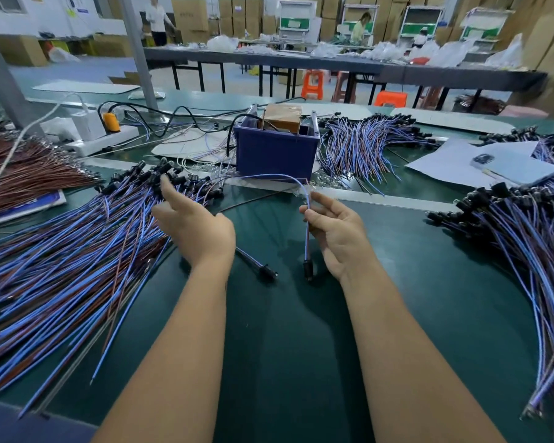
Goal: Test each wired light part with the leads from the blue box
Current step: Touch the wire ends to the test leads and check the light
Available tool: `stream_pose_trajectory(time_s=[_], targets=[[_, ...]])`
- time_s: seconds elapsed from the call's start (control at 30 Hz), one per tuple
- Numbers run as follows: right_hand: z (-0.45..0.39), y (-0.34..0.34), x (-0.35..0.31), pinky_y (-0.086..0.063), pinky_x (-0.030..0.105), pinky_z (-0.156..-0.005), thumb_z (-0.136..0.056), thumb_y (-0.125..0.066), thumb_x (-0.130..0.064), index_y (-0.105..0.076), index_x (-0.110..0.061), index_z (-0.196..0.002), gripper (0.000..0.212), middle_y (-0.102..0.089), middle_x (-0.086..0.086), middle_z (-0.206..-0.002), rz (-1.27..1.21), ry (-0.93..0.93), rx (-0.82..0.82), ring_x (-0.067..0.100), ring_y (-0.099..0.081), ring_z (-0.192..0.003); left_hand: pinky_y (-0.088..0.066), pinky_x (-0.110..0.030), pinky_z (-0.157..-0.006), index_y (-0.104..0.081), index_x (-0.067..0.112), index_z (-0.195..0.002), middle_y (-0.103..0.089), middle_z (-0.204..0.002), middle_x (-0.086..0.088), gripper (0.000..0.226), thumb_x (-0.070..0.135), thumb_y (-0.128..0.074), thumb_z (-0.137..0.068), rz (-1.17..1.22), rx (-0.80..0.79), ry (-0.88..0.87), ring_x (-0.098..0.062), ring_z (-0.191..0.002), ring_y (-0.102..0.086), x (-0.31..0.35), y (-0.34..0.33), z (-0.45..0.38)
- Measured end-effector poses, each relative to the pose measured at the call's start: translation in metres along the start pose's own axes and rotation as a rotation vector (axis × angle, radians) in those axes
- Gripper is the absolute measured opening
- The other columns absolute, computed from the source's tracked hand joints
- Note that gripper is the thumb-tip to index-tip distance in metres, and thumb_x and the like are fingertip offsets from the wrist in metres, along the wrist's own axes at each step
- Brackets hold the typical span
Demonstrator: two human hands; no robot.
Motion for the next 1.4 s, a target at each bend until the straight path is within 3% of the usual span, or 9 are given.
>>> stream_pose_trajectory(time_s=[0.07, 0.17, 0.27, 0.53, 0.67, 0.77, 1.07, 1.23, 1.4], targets=[[0.002, -0.004, 0.002, -0.048, 0.015, -0.062, -0.087, -0.056, 0.014, -0.065, -0.013, -0.095, 0.029, -0.068, 0.001, -0.073, 0.043, -0.017, -0.049, 0.005, -0.065, -0.067, -0.032, -0.033, -0.087, -0.042, 0.009, -0.138, -0.042, -0.125, -0.021, 0.065, -0.005, -0.061, -0.077, -0.072, 0.033, -0.226, -0.035, -0.11, -0.042, 0.011, 0.0, 0.005], [0.005, -0.011, 0.003, -0.047, 0.016, -0.063, -0.086, -0.058, 0.012, -0.066, -0.014, -0.091, 0.028, -0.069, 0.0, -0.076, 0.207, 0.007, -0.148, 0.004, -0.063, -0.067, -0.04, -0.034, -0.075, -0.069, 0.006, -0.098, -0.066, -0.093, -0.011, 0.016, 0.012, -0.055, -0.094, 0.186, -0.282, -0.356, -0.026, -0.084, -0.058, 0.033, -0.021, 0.024], [0.009, -0.019, 0.005, -0.044, 0.015, -0.055, -0.083, -0.061, 0.011, -0.065, -0.014, -0.087, 0.026, -0.069, 0.0, -0.074, 0.381, 0.032, -0.22, 0.005, -0.058, -0.061, -0.046, -0.035, -0.066, -0.069, 0.011, -0.084, -0.066, -0.073, -0.006, 0.03, 0.019, -0.046, -0.101, 0.449, -0.501, -0.174, -0.021, -0.067, -0.056, 0.038, -0.039, 0.04], [0.011, -0.026, 0.01, -0.042, 0.016, -0.055, -0.084, -0.06, 0.002, -0.058, -0.016, -0.082, 0.018, -0.066, 0.002, -0.072, 0.514, 0.023, -0.246, 0.007, -0.056, -0.061, -0.033, -0.013, -0.04, -0.066, 0.016, -0.077, -0.062, -0.057, 0.01, 0.019, 0.013, -0.059, -0.095, 0.996, -0.596, 0.361, -0.002, -0.046, -0.043, 0.031, -0.043, 0.034], [0.006, -0.02, 0.008, -0.038, 0.024, -0.052, -0.097, -0.053, -0.025, -0.06, -0.017, -0.083, 0.018, -0.058, 0.0, -0.069, 0.274, 0.02, -0.096, 0.011, -0.048, -0.056, -0.032, -0.011, -0.042, -0.071, 0.016, -0.078, -0.063, -0.061, 0.008, 0.015, 0.016, -0.063, -0.091, 0.785, -0.924, 0.186, -0.001, -0.047, -0.045, 0.037, -0.046, 0.043], [0.004, -0.016, 0.007, -0.042, 0.024, -0.052, -0.095, -0.056, -0.015, -0.063, -0.014, -0.072, 0.024, -0.055, 0.004, -0.064, 0.22, 0.067, -0.005, 0.014, -0.048, -0.056, -0.034, -0.011, -0.046, -0.073, 0.018, -0.084, -0.064, -0.071, 0.002, 0.01, 0.017, -0.064, -0.091, 0.593, -1.041, 0.025, -0.002, -0.053, -0.047, 0.037, -0.051, 0.05], [0.004, -0.008, 0.002, -0.035, 0.015, -0.049, -0.096, -0.057, -0.015, -0.066, -0.016, -0.086, 0.014, -0.061, -0.001, -0.063, 0.219, 0.203, 0.196, 0.004, -0.043, -0.049, -0.045, -0.014, -0.053, -0.071, 0.02, -0.08, -0.069, -0.066, 0.007, 0.014, 0.02, -0.064, -0.092, 0.573, -0.69, -0.089, -0.002, -0.054, -0.057, 0.034, -0.045, 0.038], [0.002, -0.007, 0.003, -0.032, 0.017, -0.045, -0.098, -0.054, -0.014, -0.066, -0.012, -0.097, 0.012, -0.058, 0.002, -0.064, 0.217, 0.22, 0.25, 0.008, -0.04, -0.049, -0.052, -0.033, -0.075, -0.067, 0.02, -0.091, -0.063, -0.07, 0.006, 0.009, 0.018, -0.059, -0.095, 0.513, -0.522, -0.119, -0.013, -0.07, -0.058, 0.031, -0.045, 0.03], [-0.006, -0.014, 0.01, -0.04, 0.016, -0.052, -0.098, -0.046, 0.0, -0.065, -0.009, -0.115, 0.027, -0.055, 0.0, -0.072, 0.215, 0.19, 0.249, 0.003, -0.043, -0.049, -0.048, -0.029, -0.071, -0.064, 0.024, -0.092, -0.061, -0.068, 0.012, 0.01, 0.018, -0.057, -0.096, 0.489, -0.468, -0.117, -0.008, -0.066, -0.055, 0.029, -0.047, 0.028]])
Point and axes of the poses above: each hand's wrist, its own z-axis away from the middle knuckle, its own y-axis out of the back of the hand, x = y × z, the point moved 4 cm from there along -z, towards the middle knuckle
